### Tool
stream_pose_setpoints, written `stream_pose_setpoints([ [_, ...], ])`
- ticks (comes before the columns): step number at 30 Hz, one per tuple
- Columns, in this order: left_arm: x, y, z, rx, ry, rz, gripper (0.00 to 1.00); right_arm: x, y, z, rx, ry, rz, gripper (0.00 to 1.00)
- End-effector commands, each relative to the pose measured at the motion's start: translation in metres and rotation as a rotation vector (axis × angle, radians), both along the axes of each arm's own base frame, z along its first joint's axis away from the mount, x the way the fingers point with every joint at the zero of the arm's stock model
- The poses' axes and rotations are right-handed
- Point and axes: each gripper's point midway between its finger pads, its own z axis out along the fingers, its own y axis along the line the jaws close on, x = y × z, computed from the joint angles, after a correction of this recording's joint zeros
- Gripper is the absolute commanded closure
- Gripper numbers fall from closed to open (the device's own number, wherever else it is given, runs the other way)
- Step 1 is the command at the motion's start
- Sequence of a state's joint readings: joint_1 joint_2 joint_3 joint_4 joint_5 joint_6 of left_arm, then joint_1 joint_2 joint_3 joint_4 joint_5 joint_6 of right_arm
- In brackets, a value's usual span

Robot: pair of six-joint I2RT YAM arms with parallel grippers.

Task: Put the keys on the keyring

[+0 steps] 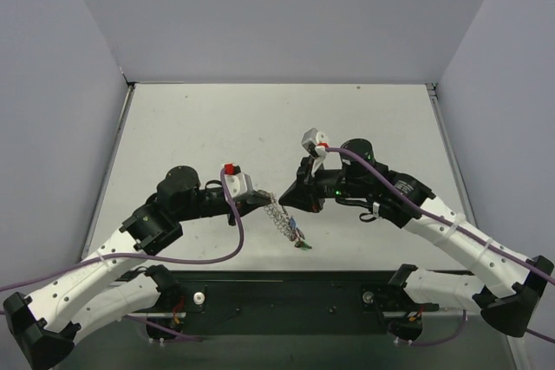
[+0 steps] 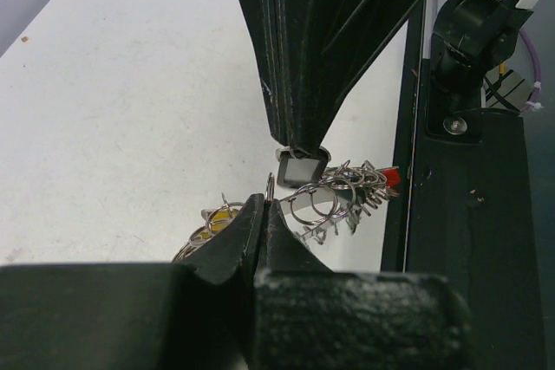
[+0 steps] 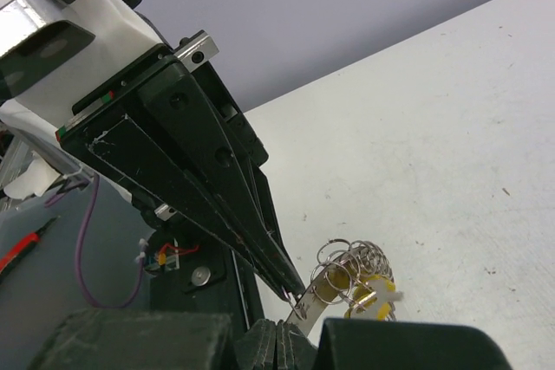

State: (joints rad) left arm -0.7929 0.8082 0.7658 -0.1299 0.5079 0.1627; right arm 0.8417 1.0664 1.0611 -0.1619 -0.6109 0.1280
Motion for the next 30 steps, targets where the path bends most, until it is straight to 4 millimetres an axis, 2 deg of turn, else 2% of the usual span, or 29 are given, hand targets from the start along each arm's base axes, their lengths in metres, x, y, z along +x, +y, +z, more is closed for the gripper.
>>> stream_pose_setpoints([
  [1, 0.002, -0.002, 0.039, -0.065, -0.079, -0.004, 1.0, 0.009, 0.008, 0.023, 0.031, -0.076, -0.022, 1.0],
  [8, 0.001, -0.003, 0.037, -0.06, -0.067, -0.01, 1.0, 0.016, 0.016, 0.011, -0.008, -0.068, -0.031, 1.0],
  [15, 0.002, -0.001, 0.04, -0.076, -0.082, 0.009, 1.0, 0.015, 0.015, 0.012, -0.002, -0.077, -0.034, 1.0],
  [24, 0.004, 0.003, 0.049, -0.138, -0.097, 0.041, 1.0, 0.008, 0.017, 0.026, 0.055, -0.078, -0.005, 1.0],
  [25, 0.004, 0.001, 0.056, -0.172, -0.086, 0.042, 1.0, 0.007, 0.016, 0.03, 0.065, -0.086, -0.004, 1.0],
  [30, 0.012, 0.0, 0.068, -0.236, 0.03, 0.115, 1.0, -0.003, 0.009, 0.051, 0.116, -0.11, 0.007, 1.0],
])
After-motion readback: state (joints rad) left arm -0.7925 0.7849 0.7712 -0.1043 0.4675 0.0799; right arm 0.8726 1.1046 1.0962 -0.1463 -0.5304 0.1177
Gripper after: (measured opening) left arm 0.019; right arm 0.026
